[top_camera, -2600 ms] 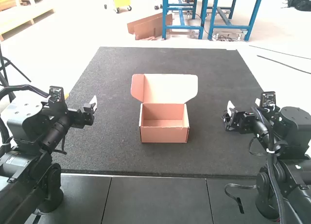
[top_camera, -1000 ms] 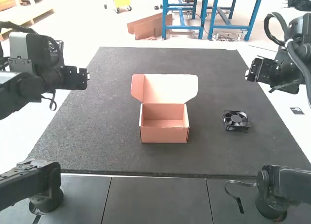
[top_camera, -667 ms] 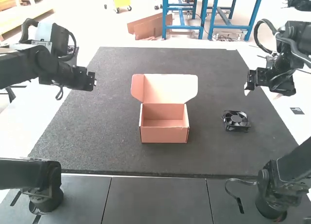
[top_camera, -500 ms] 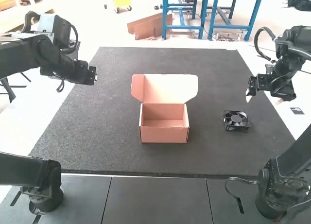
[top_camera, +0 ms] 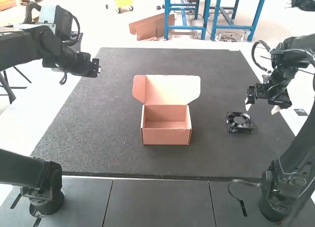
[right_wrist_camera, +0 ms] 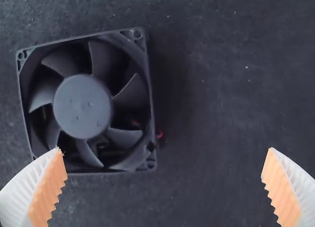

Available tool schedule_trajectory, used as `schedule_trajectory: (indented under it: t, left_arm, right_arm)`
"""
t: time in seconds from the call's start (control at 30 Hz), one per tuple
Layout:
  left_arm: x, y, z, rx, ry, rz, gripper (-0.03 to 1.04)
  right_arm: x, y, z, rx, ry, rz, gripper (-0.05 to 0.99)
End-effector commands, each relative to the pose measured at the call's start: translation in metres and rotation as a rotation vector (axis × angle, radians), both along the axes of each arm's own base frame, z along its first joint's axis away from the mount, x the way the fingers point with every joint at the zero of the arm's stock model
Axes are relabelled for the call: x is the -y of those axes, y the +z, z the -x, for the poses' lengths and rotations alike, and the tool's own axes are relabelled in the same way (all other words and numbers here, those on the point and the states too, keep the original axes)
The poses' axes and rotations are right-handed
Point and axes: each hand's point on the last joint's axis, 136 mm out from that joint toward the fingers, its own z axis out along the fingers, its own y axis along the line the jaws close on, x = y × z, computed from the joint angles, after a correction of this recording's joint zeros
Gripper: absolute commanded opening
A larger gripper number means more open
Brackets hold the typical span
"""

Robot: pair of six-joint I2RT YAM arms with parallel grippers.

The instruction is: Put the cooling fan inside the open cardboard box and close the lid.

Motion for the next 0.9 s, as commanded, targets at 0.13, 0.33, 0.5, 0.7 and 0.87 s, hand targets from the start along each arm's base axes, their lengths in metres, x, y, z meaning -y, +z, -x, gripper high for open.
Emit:
schedule_trajectory:
  t: [0.13,0.33,0.5,0.7,0.87]
  left_arm:
    - [0.005,-0.002,0.000,0.008,-0.016,0.014,0.97]
    - [0.005,-0.007,0.001,-0.003,-0.016,0.013,0.97]
    - [0.005,-0.008,0.001,-0.003,-0.015,0.012,0.97]
    - [0.005,-0.009,0.002,-0.006,-0.015,0.014,0.97]
    - [0.005,-0.009,0.003,-0.010,-0.014,0.015,0.97]
  right_arm:
    - [0.018,-0.014,-0.011,-0.018,-0.023,0.064,0.90]
    - [0.023,-0.025,-0.012,-0.044,-0.030,0.084,0.90]
    - [0.023,-0.032,-0.010,-0.060,-0.035,0.085,0.90]
    - [0.023,-0.040,-0.008,-0.079,-0.046,0.081,0.90]
    - [0.023,-0.050,-0.004,-0.108,-0.051,0.077,0.90]
